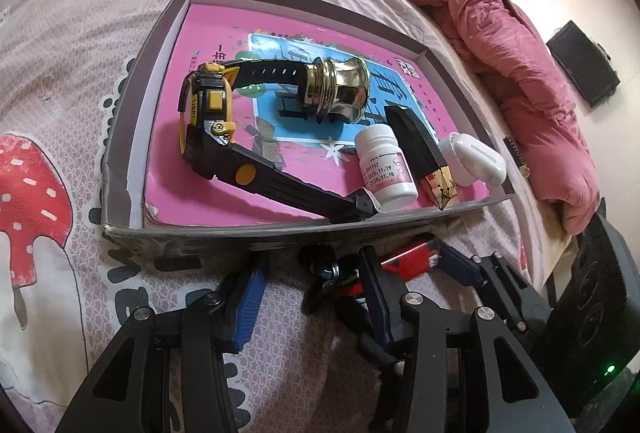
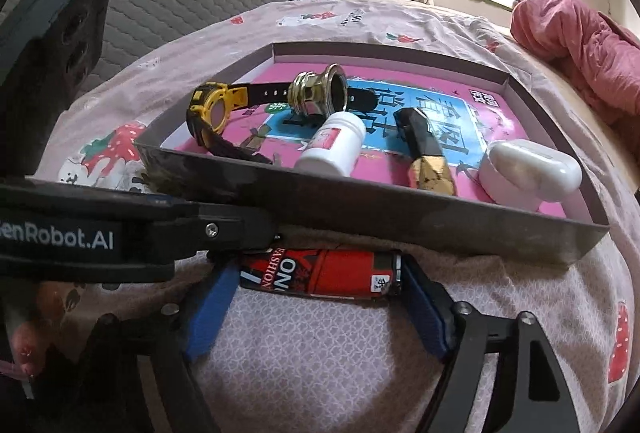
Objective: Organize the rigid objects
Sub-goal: 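Close right tool on the red lighter while left tool grasps the black keys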
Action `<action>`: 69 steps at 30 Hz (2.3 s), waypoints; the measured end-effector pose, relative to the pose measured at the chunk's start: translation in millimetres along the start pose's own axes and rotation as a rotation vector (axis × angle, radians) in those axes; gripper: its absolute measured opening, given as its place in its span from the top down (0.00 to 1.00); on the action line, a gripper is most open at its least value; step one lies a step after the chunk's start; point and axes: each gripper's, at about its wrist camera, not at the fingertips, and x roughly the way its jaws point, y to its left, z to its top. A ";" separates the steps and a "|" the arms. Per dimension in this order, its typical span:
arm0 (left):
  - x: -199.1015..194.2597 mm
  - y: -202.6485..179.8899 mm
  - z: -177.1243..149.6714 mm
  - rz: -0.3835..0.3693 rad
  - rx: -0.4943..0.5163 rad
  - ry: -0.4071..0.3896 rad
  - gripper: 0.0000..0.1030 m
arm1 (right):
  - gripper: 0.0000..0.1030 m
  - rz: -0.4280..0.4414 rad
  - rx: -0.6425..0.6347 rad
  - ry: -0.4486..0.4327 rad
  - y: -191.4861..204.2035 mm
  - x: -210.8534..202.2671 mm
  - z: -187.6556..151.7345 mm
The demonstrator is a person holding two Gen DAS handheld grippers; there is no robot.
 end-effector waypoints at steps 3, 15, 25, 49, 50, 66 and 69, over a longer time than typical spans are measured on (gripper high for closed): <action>1.4 -6.0 -1.5 0.024 0.036 -0.004 0.54 | 0.24 -0.018 -0.018 0.002 -4.1 -5.3 -3.0; 7.0 -21.1 -8.0 0.087 0.077 -0.040 0.54 | 0.24 -0.091 0.002 0.034 -39.0 -25.0 -10.0; 6.7 -23.1 -11.4 0.097 0.034 -0.076 0.66 | 0.24 -0.112 0.038 0.037 -50.3 -28.4 -10.7; -11.3 -19.2 -30.1 0.075 -0.007 -0.086 0.80 | 0.25 -0.071 0.065 0.048 -56.3 -23.2 -15.4; -10.8 -19.1 -29.6 0.075 -0.008 -0.086 0.80 | 0.22 -0.096 0.045 0.052 -50.6 -20.7 -15.1; -7.1 -31.0 -30.6 0.139 0.035 -0.100 0.80 | 0.22 -0.155 0.014 0.052 -49.7 -18.2 -16.0; -15.7 -31.2 -31.1 0.125 0.024 -0.122 0.80 | 0.22 -0.125 0.047 0.043 -56.4 -27.9 -16.6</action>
